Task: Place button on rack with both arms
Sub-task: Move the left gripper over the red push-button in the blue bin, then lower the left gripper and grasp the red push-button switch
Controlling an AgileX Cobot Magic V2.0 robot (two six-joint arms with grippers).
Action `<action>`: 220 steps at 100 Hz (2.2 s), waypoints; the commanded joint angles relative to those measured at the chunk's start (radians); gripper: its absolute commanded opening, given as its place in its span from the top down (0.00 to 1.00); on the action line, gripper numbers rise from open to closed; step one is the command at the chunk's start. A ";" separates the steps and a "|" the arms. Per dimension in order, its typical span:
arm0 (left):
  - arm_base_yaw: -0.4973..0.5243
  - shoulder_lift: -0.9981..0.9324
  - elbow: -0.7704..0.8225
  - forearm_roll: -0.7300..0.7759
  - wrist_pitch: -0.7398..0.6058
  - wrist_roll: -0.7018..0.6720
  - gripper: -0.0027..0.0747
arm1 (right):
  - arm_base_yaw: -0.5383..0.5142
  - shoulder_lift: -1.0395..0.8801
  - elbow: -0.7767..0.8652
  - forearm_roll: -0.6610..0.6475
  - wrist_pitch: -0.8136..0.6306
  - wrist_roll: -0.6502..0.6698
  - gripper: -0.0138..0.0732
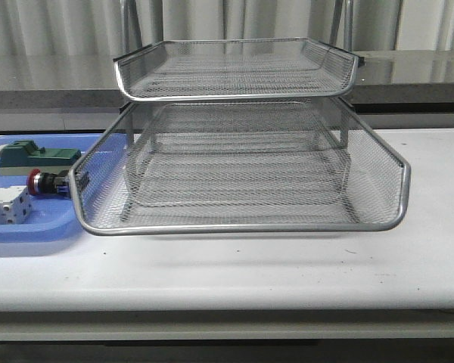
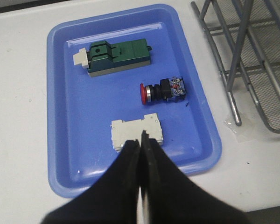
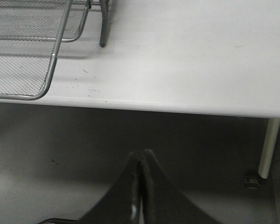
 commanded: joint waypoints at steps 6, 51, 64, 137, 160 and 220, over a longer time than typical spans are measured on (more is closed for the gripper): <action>-0.002 0.151 -0.146 -0.009 -0.046 0.093 0.99 | -0.004 0.007 -0.034 -0.005 -0.054 -0.003 0.92; -0.004 0.497 -0.390 -0.009 -0.013 0.252 0.84 | -0.004 0.007 -0.034 -0.005 -0.054 -0.003 0.92; -0.004 0.510 -0.390 -0.009 -0.008 0.295 0.50 | -0.004 0.007 -0.034 -0.005 -0.054 -0.003 0.92; -0.028 0.564 -0.392 -0.035 -0.042 0.538 0.19 | -0.004 0.007 -0.034 -0.005 -0.054 -0.003 0.92; -0.077 0.621 -0.406 -0.035 -0.062 0.763 0.19 | -0.004 0.007 -0.034 -0.005 -0.054 -0.003 0.92; -0.079 0.757 -0.506 -0.036 0.008 0.832 0.19 | -0.004 0.007 -0.034 -0.005 -0.054 -0.003 0.92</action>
